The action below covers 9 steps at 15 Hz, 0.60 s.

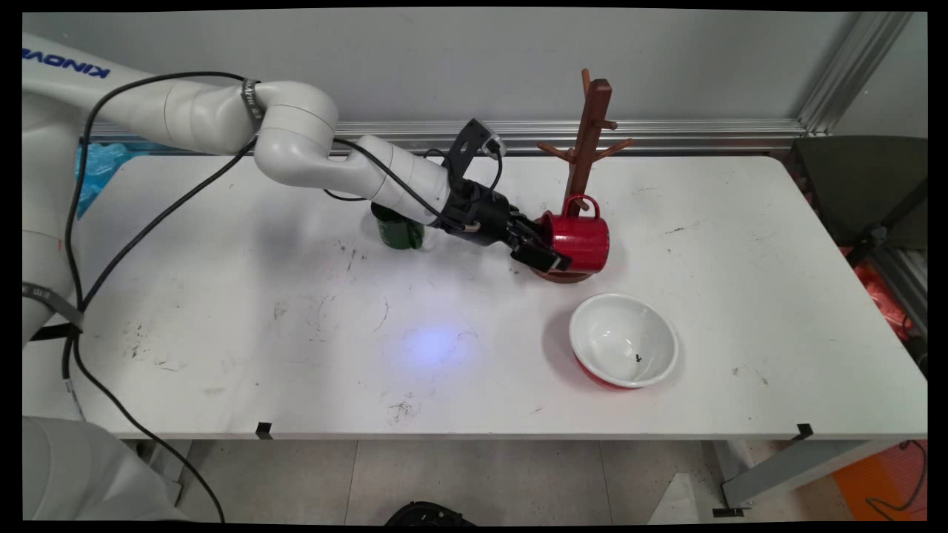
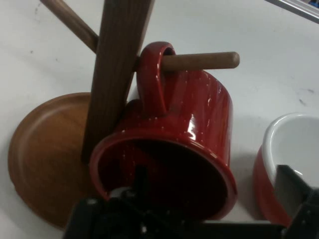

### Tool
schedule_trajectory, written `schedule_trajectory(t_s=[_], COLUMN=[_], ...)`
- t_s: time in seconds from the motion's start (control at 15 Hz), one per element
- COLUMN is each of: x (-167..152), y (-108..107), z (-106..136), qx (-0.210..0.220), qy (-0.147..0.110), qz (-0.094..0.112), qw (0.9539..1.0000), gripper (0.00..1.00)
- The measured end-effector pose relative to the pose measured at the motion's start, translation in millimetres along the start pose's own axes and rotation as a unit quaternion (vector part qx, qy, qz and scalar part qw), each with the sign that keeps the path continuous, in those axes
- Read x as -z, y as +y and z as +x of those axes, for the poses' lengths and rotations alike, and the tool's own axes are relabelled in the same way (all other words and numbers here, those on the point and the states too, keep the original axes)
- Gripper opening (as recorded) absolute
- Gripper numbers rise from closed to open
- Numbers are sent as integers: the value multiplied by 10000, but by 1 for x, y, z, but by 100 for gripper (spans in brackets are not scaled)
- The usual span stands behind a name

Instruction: Pick up the red mug from the rack, then place the picked object on the table

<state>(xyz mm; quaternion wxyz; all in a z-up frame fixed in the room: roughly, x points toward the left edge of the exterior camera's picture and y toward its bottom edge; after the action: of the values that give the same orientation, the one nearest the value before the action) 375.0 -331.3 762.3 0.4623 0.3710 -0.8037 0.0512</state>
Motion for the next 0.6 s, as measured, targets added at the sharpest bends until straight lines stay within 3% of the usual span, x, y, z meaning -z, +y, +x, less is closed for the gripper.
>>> schedule_trajectory(t_s=[0.07,0.13,0.6], x=[0,0,6], y=[1,1,8], z=[0,-1,-2], qx=[5,7,23], qy=[-6,-15,-85], qz=[3,3,-11], qw=[10000,10000,10000], gripper=[100,0,0])
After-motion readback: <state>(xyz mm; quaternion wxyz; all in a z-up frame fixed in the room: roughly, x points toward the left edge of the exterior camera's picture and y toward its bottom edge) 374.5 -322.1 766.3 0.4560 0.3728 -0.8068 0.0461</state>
